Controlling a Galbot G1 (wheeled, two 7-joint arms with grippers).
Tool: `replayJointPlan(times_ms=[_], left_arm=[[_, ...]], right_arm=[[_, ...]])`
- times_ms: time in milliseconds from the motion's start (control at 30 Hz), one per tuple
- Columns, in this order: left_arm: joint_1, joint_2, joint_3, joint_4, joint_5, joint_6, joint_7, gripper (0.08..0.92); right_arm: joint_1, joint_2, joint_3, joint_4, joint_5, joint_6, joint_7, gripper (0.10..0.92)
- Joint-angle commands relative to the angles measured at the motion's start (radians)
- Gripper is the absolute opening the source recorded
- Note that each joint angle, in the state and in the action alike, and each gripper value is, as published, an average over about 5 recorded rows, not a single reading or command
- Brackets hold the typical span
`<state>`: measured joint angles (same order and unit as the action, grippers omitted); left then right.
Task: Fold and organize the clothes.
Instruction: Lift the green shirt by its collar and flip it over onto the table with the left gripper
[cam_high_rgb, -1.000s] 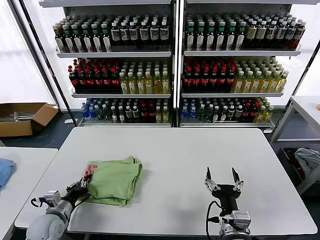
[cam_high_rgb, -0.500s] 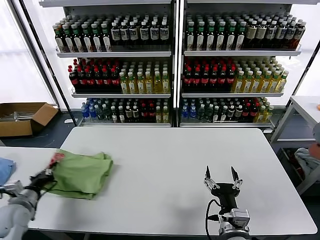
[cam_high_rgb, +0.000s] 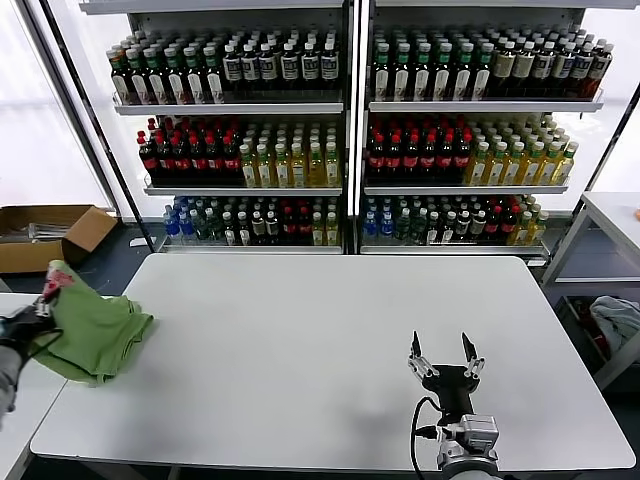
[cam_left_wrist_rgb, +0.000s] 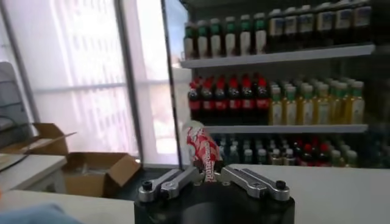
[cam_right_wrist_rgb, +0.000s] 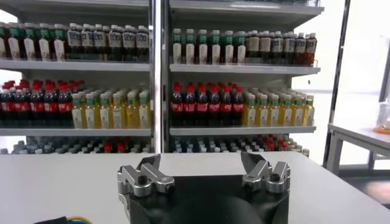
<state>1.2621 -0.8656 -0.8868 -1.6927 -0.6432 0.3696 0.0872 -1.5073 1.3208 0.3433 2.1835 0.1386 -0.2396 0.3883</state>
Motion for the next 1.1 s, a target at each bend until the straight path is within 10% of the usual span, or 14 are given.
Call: replayJointPlan(times_ms=[33, 233, 633, 1100], left_arm=[[0.076, -0.375, 0.614, -0.454, 0.279, 0.049, -0.123, 0.113], [-0.041, -0.514, 0.872, -0.336, 0.415, 0.075, -0.128, 0.113], [-0.177, -0.511, 0.824, -0.208, 0.292, 0.094, -0.169, 0.125], [-0.156, -0.517, 0.789, -0.293, 0.153, 0.045, -0.195, 0.490]], right_arm=[[-0.048, 0.009, 0.049, 0.005, -0.009, 0.007, 0.001, 0.823], [-0.096, 0.036, 0.082, 0.019, -0.030, 0.015, 0.000, 0.823], [-0.094, 0.064, 0.058, 0.016, -0.054, -0.003, -0.011, 0.823], [0.063, 0.065, -0.029, -0.045, 0.153, -0.184, 0.044, 0.823]])
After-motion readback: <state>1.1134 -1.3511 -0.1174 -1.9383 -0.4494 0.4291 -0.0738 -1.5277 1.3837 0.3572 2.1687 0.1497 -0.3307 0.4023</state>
